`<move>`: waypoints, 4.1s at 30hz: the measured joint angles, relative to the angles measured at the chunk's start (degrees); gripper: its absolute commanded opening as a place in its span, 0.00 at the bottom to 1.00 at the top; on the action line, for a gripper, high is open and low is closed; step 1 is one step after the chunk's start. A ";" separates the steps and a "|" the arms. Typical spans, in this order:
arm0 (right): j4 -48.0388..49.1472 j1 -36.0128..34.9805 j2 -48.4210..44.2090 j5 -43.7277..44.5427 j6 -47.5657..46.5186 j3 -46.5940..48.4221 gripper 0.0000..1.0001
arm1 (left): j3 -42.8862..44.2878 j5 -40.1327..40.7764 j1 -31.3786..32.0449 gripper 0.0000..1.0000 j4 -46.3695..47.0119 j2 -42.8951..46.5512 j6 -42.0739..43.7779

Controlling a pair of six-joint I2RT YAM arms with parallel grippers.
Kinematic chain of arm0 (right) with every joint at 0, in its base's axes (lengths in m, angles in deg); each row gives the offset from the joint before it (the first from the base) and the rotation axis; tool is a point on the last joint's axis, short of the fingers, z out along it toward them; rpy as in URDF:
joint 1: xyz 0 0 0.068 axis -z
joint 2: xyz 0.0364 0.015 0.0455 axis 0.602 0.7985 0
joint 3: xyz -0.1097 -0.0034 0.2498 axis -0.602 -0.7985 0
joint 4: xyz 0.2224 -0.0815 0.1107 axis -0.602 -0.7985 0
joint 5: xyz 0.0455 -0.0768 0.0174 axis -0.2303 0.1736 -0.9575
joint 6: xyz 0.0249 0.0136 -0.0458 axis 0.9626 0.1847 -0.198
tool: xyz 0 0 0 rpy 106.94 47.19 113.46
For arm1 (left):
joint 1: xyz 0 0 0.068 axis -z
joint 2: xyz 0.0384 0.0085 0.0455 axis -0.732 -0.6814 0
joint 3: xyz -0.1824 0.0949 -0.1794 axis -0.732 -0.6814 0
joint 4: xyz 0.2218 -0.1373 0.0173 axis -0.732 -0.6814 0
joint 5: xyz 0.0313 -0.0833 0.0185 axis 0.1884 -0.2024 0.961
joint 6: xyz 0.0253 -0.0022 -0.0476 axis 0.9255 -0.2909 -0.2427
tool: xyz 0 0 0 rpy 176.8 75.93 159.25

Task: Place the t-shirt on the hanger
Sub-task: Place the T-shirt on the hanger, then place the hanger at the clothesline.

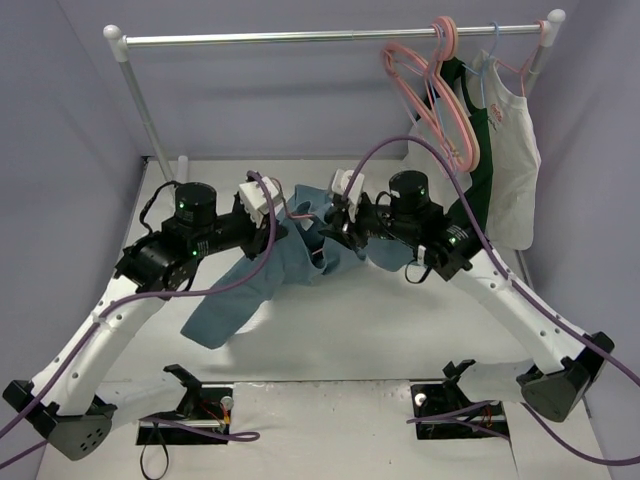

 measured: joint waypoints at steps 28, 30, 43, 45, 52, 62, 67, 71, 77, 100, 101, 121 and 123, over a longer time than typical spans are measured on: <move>-14.08 11.69 -2.47 0.15 -7.37 3.08 0.55 | -23.08 -1.55 0.04 0.00 14.23 13.49 -0.83; -17.11 11.69 -1.16 -0.83 -9.20 3.28 0.55 | -23.08 -1.73 0.04 0.00 14.23 13.49 -0.59; -23.76 11.74 4.70 -7.39 -15.63 3.28 0.51 | -23.08 -3.15 0.04 0.00 13.16 13.53 0.90; -23.98 11.74 5.20 -8.33 -16.13 3.28 0.50 | -23.08 -3.39 0.04 0.00 12.92 13.53 1.25; -24.17 11.74 5.79 -10.47 -17.11 3.28 0.43 | -22.56 -4.42 0.04 0.00 12.55 13.03 2.12; -24.33 11.74 5.97 -13.62 -17.70 3.10 0.16 | -19.26 -5.60 0.04 0.00 11.15 10.51 3.63; -24.83 11.72 5.90 -14.47 -18.23 2.25 0.00 | -18.67 -4.81 -0.11 0.00 11.04 9.79 4.33; -22.84 11.65 4.98 -14.47 -18.05 0.07 0.00 | -18.64 -3.74 0.00 0.09 10.19 9.77 5.35; -19.93 12.17 1.18 -13.16 -17.31 -1.92 0.00 | -18.64 0.48 0.37 0.19 9.92 11.17 7.26; -9.20 14.32 -4.09 0.28 -8.09 3.08 0.00 | -11.56 41.13 -7.67 0.47 9.22 8.24 1.01; -8.07 14.32 -3.76 1.42 -7.39 5.75 0.00 | -10.19 42.58 -8.07 0.47 8.90 8.07 0.11; 5.46 14.53 5.51 4.22 4.11 30.23 0.00 | -2.54 51.93 -8.79 0.50 -0.15 8.00 -9.27; 4.37 14.51 5.51 6.19 4.63 25.81 0.00 | -3.06 52.06 -9.11 0.53 -0.59 8.09 -10.03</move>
